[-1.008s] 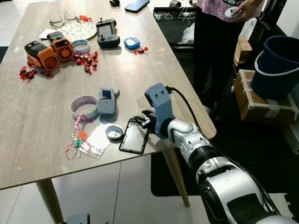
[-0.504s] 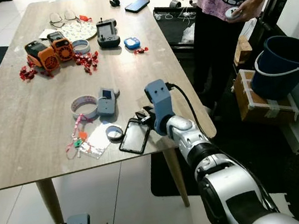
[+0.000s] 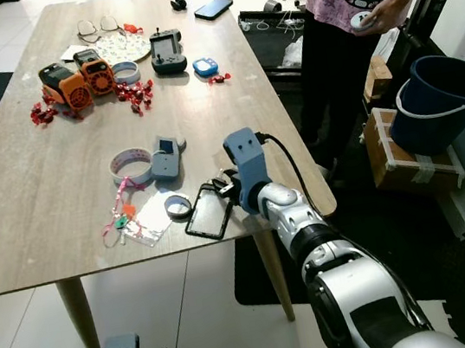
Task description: Hang keys on a hook
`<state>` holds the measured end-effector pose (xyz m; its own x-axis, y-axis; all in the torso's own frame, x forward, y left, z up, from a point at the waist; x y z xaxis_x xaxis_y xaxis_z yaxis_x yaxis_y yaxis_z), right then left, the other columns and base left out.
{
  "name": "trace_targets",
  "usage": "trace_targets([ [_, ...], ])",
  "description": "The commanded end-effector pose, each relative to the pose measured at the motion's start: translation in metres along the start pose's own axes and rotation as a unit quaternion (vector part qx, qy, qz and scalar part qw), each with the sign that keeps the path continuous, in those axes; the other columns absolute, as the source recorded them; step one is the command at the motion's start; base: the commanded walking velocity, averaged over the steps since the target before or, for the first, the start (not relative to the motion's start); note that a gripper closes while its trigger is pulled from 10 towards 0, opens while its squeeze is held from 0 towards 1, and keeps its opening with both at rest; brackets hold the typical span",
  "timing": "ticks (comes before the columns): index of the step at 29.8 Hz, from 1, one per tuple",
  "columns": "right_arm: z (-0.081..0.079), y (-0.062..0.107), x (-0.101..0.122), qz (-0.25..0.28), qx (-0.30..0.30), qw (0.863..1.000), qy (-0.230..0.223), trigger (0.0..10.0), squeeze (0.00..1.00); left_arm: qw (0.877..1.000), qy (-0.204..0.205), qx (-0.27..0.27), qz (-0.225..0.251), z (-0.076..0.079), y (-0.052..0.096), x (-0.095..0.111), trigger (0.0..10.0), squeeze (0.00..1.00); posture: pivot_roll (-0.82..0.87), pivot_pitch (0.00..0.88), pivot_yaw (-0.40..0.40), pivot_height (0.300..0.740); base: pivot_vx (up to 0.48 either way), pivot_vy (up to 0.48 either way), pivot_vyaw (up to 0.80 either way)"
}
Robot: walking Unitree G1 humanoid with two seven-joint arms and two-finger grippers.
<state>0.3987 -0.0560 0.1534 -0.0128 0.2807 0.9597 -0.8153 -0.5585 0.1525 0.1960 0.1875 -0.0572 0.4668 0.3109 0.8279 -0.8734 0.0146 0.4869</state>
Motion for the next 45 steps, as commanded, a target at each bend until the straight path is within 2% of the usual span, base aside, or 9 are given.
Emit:
trace_targets([
  [1, -0.002, 0.000, -0.002, -0.007, 0.002, 1.000, -0.001, 10.0, 0.00, 1.000, 0.000, 0.005, -0.016, -0.001, 0.005, -0.009, 10.0, 0.00, 0.08, 0.163, -0.079, 0.740, 0.000, 0.000, 0.00],
  [6, -0.002, -0.001, -0.002, -0.007, 0.002, 1.000, -0.003, 10.0, 0.00, 1.000, 0.000, 0.006, -0.016, -0.002, 0.005, -0.009, 10.0, 0.00, 0.08, 0.163, -0.079, 0.740, 0.000, 0.000, 0.00],
  [8, -0.002, -0.001, -0.002, -0.007, 0.001, 1.000, -0.005, 3.7, 0.00, 1.000, 0.000, 0.006, -0.016, -0.002, 0.005, -0.009, 10.0, 0.00, 0.09, 0.163, -0.077, 0.740, 0.000, 0.000, 0.00],
  [13, -0.002, -0.001, -0.002, -0.007, 0.001, 1.000, -0.007, 0.0, 0.00, 1.000, -0.001, 0.006, -0.016, -0.002, 0.005, -0.009, 10.0, 0.00, 0.08, 0.163, -0.076, 0.740, 0.000, 0.000, 0.00],
  [35, 0.020, 0.008, 0.017, 0.081, -0.015, 0.996, -0.041, 0.0, 0.00, 1.000, -0.002, 0.010, -0.008, -0.004, -0.002, 0.001, 10.0, 0.00, 0.08, 0.111, -0.071, 0.740, 0.000, 0.000, 0.00],
  [36, 0.026, 0.011, 0.020, 0.103, -0.026, 0.993, -0.046, 3.2, 0.00, 1.000, -0.002, 0.009, -0.006, -0.004, -0.004, 0.003, 10.0, 0.00, 0.08, 0.108, -0.069, 0.740, 0.000, 0.000, 0.00],
  [37, 0.026, 0.011, 0.020, 0.103, -0.026, 0.993, -0.046, 3.2, 0.00, 1.000, -0.002, 0.009, -0.006, -0.004, -0.004, 0.003, 10.0, 0.00, 0.08, 0.108, -0.069, 0.740, 0.000, 0.000, 0.00],
  [38, 0.032, 0.015, 0.022, 0.121, -0.043, 0.991, -0.048, 10.0, 0.00, 1.000, -0.002, 0.008, -0.005, -0.003, -0.005, 0.004, 10.0, 0.00, 0.08, 0.103, -0.068, 0.740, 0.000, 0.000, 0.00],
  [45, 0.074, 0.045, 0.017, 0.180, -0.154, 0.968, -0.080, 10.0, 0.00, 1.000, -0.001, 0.007, 0.005, -0.003, -0.006, 0.007, 10.0, 0.00, 0.08, 0.079, -0.065, 0.740, 0.000, 0.000, 0.00],
])
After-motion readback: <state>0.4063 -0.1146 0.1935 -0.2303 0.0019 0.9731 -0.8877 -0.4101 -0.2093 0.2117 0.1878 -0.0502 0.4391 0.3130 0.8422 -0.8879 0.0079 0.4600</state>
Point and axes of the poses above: a point about 5 cm out from each wrist's last joint towards the gripper, its own y axis pointing back from the gripper into the wrist, its own x axis along the axis of the wrist's last joint, z = x × y, the point moved 1 cm from there along -y, pointing out of the wrist towards the gripper, and after that the axes turned 15 degrees about y, right-handed, at the moved point
